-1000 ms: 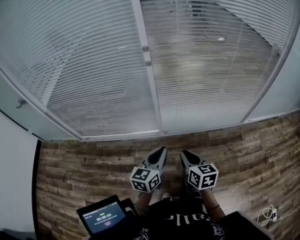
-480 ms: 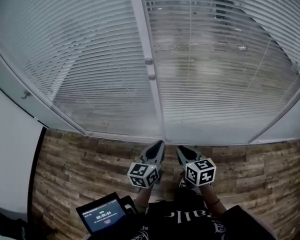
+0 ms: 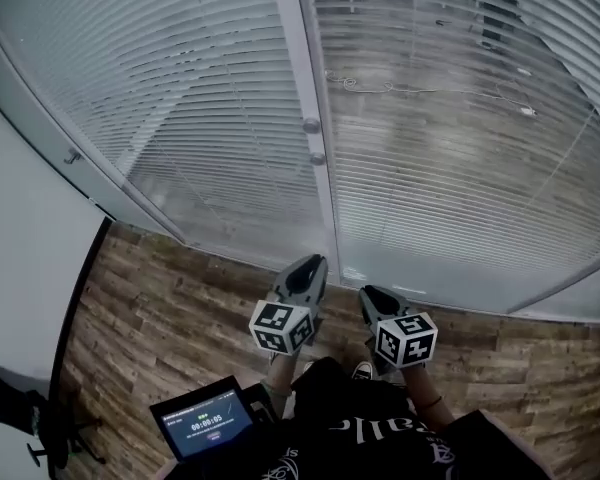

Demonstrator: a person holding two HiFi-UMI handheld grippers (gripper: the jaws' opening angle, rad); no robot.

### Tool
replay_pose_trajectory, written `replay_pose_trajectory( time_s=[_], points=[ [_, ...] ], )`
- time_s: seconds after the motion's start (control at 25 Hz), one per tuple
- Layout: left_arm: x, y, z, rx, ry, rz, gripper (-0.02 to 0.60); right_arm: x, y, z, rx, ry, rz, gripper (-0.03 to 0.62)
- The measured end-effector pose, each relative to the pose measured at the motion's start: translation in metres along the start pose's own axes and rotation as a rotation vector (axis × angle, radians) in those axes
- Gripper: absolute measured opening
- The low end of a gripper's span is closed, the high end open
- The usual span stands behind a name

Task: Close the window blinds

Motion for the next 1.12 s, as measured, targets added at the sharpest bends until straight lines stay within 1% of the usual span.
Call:
replay_pose_trajectory(
  time_s=[0.12,0.24,0.52,0.6,0.72,0.76,0.8,0.84,0.96,1.04,1.12],
  points=[
    [0.021,-0.02,-0.014,-0.003,-0.024,-0.053,0.048,-0.005,-0.002,-0.013,0.009,-0.005,-0.013,0.051],
    [0.042,-0.042,-0.032,-0.017,-0.031,-0.088,0.091,-0.011,-0.012,-0.028,0.009,0.001,-0.016,0.051],
    [0.085,-0.08,-0.074,-0.003,-0.038,-0.182,0.137,-0.032,-0.051,-0.059,-0.039,0.063,-0.043,0.051],
    [0.097,-0.089,-0.084,-0.003,-0.032,-0.197,0.154,-0.036,-0.061,-0.067,-0.054,0.08,-0.053,0.051],
    [0.112,-0.104,-0.099,-0.026,0.001,-0.181,0.178,-0.04,-0.069,-0.079,-0.059,0.108,-0.066,0.051],
    [0.115,-0.107,-0.104,-0.023,0.005,-0.192,0.183,-0.042,-0.07,-0.083,-0.057,0.117,-0.071,0.051],
    [0.119,-0.109,-0.109,-0.004,0.0,-0.225,0.183,-0.044,-0.071,-0.085,-0.055,0.125,-0.075,0.051],
    [0.122,-0.108,-0.114,0.029,-0.015,-0.281,0.183,-0.045,-0.071,-0.087,-0.053,0.133,-0.08,0.051],
    [0.127,-0.103,-0.123,0.135,-0.083,-0.521,0.183,-0.052,-0.07,-0.091,-0.052,0.15,-0.091,0.051],
    [0.122,-0.105,-0.128,0.184,-0.097,-0.657,0.183,-0.055,-0.07,-0.093,-0.05,0.161,-0.096,0.051],
    [0.119,-0.105,-0.135,0.211,-0.093,-0.727,0.183,-0.058,-0.07,-0.094,-0.045,0.174,-0.103,0.051]
  ],
)
Point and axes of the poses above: the fingertips, and each gripper's own axes: z backward along the fingers, x to its left, y out of its underside, the point moved 3 cm from there along z, backward along the fingers, and after that the axes turned 14 degrees about y, right-handed, at the moved point
